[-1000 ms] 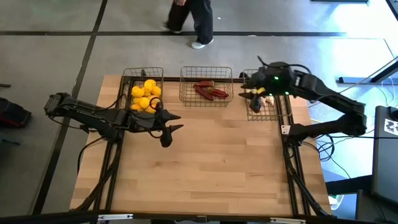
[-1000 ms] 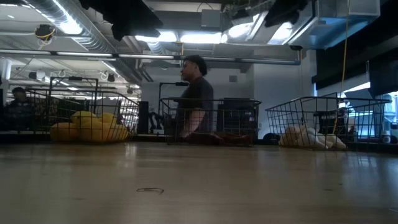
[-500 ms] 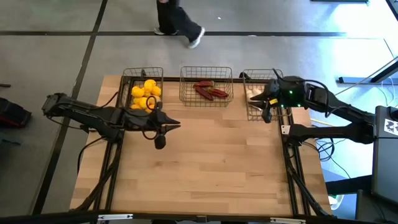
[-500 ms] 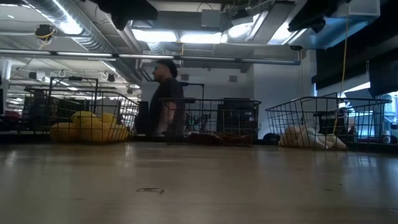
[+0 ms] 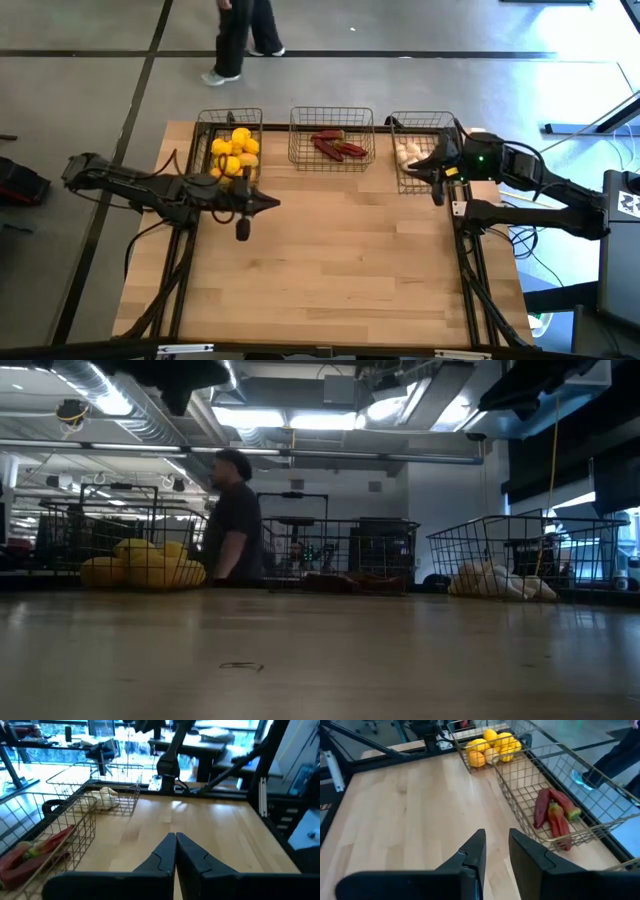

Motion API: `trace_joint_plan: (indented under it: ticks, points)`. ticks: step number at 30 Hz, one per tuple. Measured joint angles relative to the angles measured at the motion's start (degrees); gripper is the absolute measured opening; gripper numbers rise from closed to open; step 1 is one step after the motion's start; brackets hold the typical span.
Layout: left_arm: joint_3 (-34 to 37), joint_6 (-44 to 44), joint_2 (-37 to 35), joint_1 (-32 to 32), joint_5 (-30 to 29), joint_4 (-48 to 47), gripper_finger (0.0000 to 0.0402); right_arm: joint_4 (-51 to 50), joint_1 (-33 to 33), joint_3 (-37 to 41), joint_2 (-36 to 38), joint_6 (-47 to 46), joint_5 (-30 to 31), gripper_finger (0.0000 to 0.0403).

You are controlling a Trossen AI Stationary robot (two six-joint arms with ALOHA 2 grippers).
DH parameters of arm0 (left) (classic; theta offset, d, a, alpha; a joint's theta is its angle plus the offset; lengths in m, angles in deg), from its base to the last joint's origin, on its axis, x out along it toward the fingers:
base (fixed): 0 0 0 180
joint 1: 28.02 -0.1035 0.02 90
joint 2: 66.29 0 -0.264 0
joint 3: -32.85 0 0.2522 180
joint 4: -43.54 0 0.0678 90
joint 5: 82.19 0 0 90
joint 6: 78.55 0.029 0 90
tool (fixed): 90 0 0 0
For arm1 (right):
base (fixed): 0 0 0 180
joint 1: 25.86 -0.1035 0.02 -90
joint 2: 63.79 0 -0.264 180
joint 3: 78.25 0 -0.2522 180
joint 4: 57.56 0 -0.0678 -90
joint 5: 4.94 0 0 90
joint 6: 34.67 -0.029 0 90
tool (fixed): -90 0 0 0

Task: Sort produce into baskets
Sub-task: Return to Home Position

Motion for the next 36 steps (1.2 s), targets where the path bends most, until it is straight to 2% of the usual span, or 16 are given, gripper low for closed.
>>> trace_joint_plan:
  ticks: [5,14,17,19,26,36]
  points:
    - [7.15,-2.35,-6.83,0.47,0.66,4.71,0.0002,1.41,0.00,0.73,1.01,0.05,-2.25,0.0081]
    - [14.58,-4.00,-15.66,0.46,0.44,5.39,0.0007,4.64,0.00,3.77,1.10,0.05,-4.57,0.0081]
    - [17.66,-4.62,-18.62,0.48,0.42,6.16,0.0007,5.90,0.00,5.13,1.06,-0.27,-9.93,0.0077]
    - [19.79,-4.66,-20.94,0.48,0.42,6.65,0.0007,7.05,-0.04,5.83,1.06,-0.96,-11.45,0.0066]
    - [25.67,-4.87,-30.09,0.46,0.37,7.21,0.0007,9.56,0.00,7.46,1.64,-1.16,-10.95,0.0005]
    - [30.91,-5.03,-39.29,0.46,0.22,6.21,0.0007,10.33,-0.02,7.56,1.82,-3.19,-7.85,0.0008]
